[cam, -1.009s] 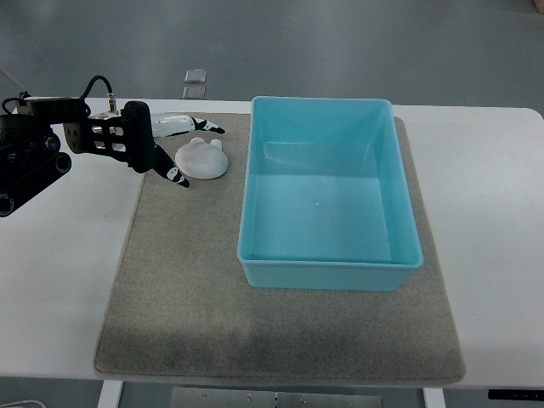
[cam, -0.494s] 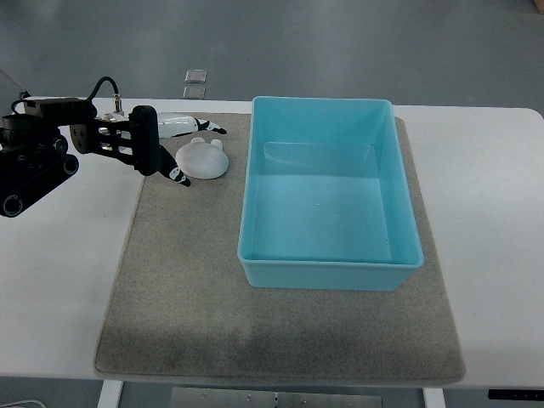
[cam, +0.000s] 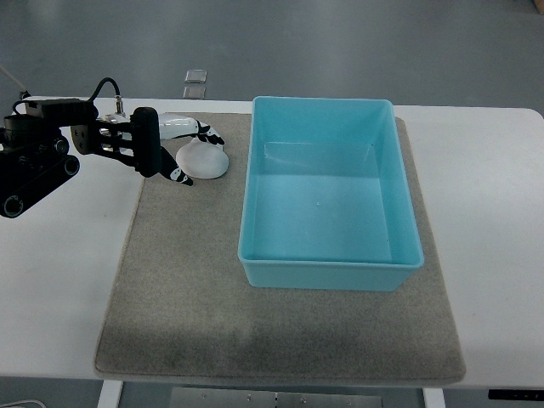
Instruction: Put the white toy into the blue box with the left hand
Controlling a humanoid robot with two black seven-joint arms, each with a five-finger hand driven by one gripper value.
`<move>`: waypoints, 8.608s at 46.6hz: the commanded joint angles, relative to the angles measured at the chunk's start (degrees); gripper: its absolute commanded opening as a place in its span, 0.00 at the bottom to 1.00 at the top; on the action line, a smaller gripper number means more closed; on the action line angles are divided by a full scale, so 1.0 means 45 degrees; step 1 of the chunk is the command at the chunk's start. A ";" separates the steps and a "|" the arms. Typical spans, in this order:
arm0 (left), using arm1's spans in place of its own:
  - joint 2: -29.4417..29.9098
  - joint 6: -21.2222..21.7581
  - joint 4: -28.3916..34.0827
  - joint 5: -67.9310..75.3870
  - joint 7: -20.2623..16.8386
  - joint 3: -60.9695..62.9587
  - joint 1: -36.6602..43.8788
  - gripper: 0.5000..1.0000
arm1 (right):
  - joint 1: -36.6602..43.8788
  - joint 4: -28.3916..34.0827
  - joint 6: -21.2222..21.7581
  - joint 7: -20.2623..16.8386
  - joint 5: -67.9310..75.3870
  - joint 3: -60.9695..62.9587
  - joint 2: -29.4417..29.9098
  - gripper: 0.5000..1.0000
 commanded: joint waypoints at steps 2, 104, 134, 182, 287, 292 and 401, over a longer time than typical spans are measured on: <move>0.0006 0.0000 0.0003 0.0000 0.0000 0.0104 0.0002 0.64 | 0.0000 0.0000 0.0000 0.0000 0.0000 0.0000 0.0000 0.87; 0.0672 -0.0156 -0.3728 -0.0215 -0.0019 -0.0482 -0.3260 0.00 | 0.0000 0.0000 0.0000 0.0000 0.0000 0.0000 0.0000 0.87; -0.1575 0.0526 -0.3005 0.0995 0.0078 0.0846 -0.2694 0.00 | 0.0000 0.0000 0.0000 0.0000 0.0000 0.0000 0.0000 0.87; -0.2123 0.2714 -0.2946 0.0588 0.0117 0.0651 -0.1190 0.99 | 0.0000 0.0000 0.0000 0.0000 0.0000 0.0000 0.0000 0.87; -0.0892 -0.4238 0.4046 -2.4354 0.4023 -0.0463 0.0275 1.00 | 0.0000 0.0000 0.0000 0.0000 0.0000 0.0000 0.0000 0.87; -0.0892 -0.4297 0.4046 -2.4453 0.4023 -0.0599 0.0490 1.00 | 0.0000 0.0000 0.0000 0.0000 0.0000 0.0000 0.0000 0.87; -0.1048 -0.4321 0.3987 -2.4218 0.4356 -0.2045 0.1232 0.99 | -0.0020 0.0098 0.0059 0.0098 -0.0156 -0.0019 0.0000 0.87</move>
